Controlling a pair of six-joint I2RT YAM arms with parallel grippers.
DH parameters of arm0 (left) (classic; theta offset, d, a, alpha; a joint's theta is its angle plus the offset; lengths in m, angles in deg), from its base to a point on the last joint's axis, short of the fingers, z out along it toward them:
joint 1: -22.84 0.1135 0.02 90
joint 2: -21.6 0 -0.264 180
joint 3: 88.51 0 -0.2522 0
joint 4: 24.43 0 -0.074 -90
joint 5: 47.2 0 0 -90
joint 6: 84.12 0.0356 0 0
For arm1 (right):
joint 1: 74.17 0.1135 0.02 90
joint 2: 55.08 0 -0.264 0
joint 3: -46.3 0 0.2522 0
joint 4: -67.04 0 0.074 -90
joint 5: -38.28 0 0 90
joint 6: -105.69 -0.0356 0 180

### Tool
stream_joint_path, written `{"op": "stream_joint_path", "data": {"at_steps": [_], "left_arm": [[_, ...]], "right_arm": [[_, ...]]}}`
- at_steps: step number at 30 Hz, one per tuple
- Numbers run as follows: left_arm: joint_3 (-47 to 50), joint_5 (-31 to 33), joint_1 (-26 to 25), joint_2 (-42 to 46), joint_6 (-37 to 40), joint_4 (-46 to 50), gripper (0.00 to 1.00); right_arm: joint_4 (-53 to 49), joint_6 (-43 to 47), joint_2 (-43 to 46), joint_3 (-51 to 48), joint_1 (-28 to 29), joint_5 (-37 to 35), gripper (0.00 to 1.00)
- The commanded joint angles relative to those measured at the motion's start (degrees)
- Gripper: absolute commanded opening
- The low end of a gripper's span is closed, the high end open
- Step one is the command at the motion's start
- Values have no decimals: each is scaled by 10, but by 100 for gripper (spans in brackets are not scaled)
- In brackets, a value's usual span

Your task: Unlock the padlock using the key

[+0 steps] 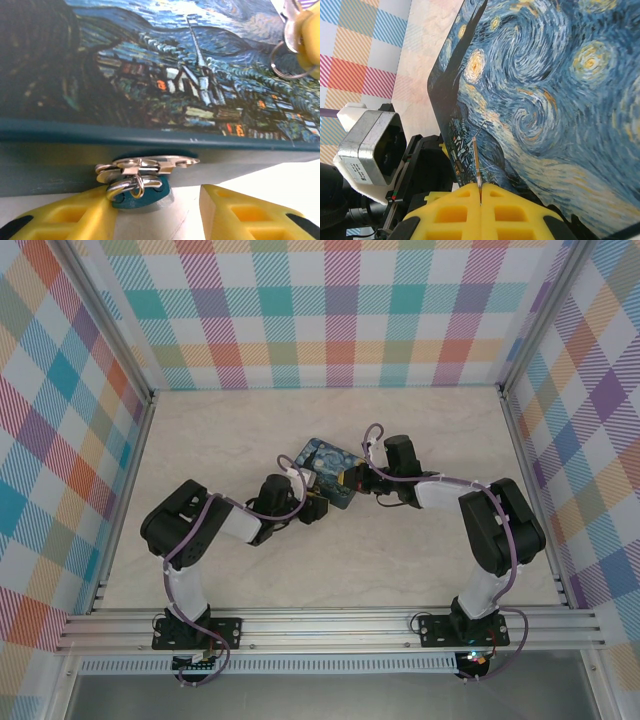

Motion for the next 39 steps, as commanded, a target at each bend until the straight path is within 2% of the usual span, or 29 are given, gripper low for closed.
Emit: {"op": "stream_joint_path", "data": {"at_steps": [1, 14, 32, 39], "left_arm": [[-17, 26, -21, -5, -20, 43, 46], [-30, 61, -23, 0, -51, 46, 39], [-47, 46, -22, 10, -80, 62, 29], [-47, 39, -23, 18, -110, 67, 29]], "right_arm": [[-15, -5, -3, -17, 3, 1, 1], [-13, -7, -1, -19, 3, 1, 1], [0, 11, 33, -29, 4, -12, 0], [-23, 49, 88, -51, 4, -42, 0]]}}
